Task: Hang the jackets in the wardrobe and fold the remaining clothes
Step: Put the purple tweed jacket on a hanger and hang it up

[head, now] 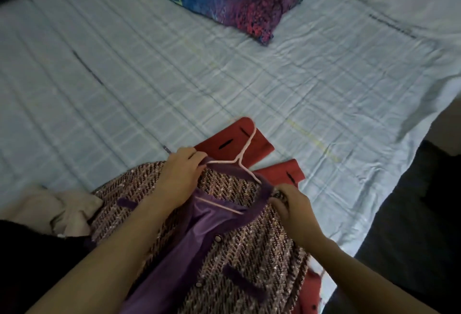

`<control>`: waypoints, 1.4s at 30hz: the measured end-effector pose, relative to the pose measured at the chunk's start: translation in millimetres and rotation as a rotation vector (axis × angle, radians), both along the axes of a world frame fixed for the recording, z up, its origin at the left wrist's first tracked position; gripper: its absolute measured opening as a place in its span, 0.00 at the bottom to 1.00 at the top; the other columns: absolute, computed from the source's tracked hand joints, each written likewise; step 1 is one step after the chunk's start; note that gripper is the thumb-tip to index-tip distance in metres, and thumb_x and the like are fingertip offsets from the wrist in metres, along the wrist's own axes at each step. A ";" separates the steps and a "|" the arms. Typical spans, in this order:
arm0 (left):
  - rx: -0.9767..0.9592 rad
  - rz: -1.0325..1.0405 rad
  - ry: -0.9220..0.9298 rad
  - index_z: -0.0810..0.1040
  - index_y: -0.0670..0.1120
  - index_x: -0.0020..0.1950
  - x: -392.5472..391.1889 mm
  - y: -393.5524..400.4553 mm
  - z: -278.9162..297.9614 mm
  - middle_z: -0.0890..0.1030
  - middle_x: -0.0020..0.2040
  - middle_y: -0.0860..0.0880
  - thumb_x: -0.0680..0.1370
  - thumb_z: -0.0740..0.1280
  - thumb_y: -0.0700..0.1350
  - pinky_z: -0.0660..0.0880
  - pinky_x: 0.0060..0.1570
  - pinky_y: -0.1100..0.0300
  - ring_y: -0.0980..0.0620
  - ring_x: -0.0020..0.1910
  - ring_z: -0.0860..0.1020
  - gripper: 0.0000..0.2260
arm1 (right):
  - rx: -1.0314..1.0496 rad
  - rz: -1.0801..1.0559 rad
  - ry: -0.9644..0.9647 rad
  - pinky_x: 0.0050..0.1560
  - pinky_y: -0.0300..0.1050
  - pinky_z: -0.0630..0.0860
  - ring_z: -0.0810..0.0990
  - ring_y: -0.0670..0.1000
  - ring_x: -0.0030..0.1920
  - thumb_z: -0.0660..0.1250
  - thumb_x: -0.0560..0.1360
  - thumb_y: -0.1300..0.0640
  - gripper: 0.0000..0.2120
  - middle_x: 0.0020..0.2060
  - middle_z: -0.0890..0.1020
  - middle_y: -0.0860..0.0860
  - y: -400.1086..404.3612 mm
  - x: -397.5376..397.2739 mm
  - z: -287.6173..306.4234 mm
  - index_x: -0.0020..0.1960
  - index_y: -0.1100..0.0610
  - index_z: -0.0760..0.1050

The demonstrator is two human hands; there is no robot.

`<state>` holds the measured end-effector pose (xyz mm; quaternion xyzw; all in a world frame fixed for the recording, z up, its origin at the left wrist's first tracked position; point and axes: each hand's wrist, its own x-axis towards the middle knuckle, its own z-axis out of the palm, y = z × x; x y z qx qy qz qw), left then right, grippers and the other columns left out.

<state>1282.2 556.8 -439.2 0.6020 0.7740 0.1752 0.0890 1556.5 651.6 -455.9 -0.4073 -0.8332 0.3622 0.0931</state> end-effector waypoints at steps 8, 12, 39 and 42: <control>0.305 0.202 0.105 0.80 0.35 0.56 16.0 -23.0 151.9 0.79 0.47 0.38 0.77 0.69 0.36 0.75 0.48 0.43 0.37 0.47 0.76 0.09 | 0.246 0.148 0.250 0.46 0.46 0.69 0.74 0.49 0.46 0.66 0.79 0.60 0.03 0.45 0.76 0.48 48.7 -21.3 122.8 0.51 0.53 0.74; 0.407 0.303 0.193 0.80 0.37 0.56 44.0 -30.4 216.2 0.78 0.47 0.39 0.78 0.67 0.39 0.74 0.49 0.46 0.39 0.48 0.75 0.09 | 0.302 0.293 0.349 0.45 0.47 0.69 0.73 0.51 0.45 0.66 0.78 0.59 0.03 0.43 0.76 0.51 71.2 -15.0 178.6 0.52 0.54 0.75; 0.544 1.047 0.677 0.79 0.43 0.57 346.9 -348.4 414.6 0.76 0.48 0.49 0.80 0.65 0.43 0.71 0.51 0.54 0.48 0.48 0.74 0.08 | 0.420 0.928 0.895 0.43 0.40 0.68 0.72 0.46 0.43 0.69 0.77 0.54 0.05 0.43 0.74 0.46 -155.4 46.0 405.0 0.50 0.55 0.76; 0.499 1.141 0.713 0.79 0.43 0.57 393.5 -419.9 421.3 0.76 0.47 0.49 0.79 0.65 0.44 0.67 0.51 0.61 0.49 0.48 0.74 0.09 | 0.394 0.993 0.957 0.41 0.41 0.67 0.72 0.47 0.42 0.70 0.77 0.55 0.05 0.43 0.74 0.46 -231.8 60.1 415.0 0.49 0.56 0.76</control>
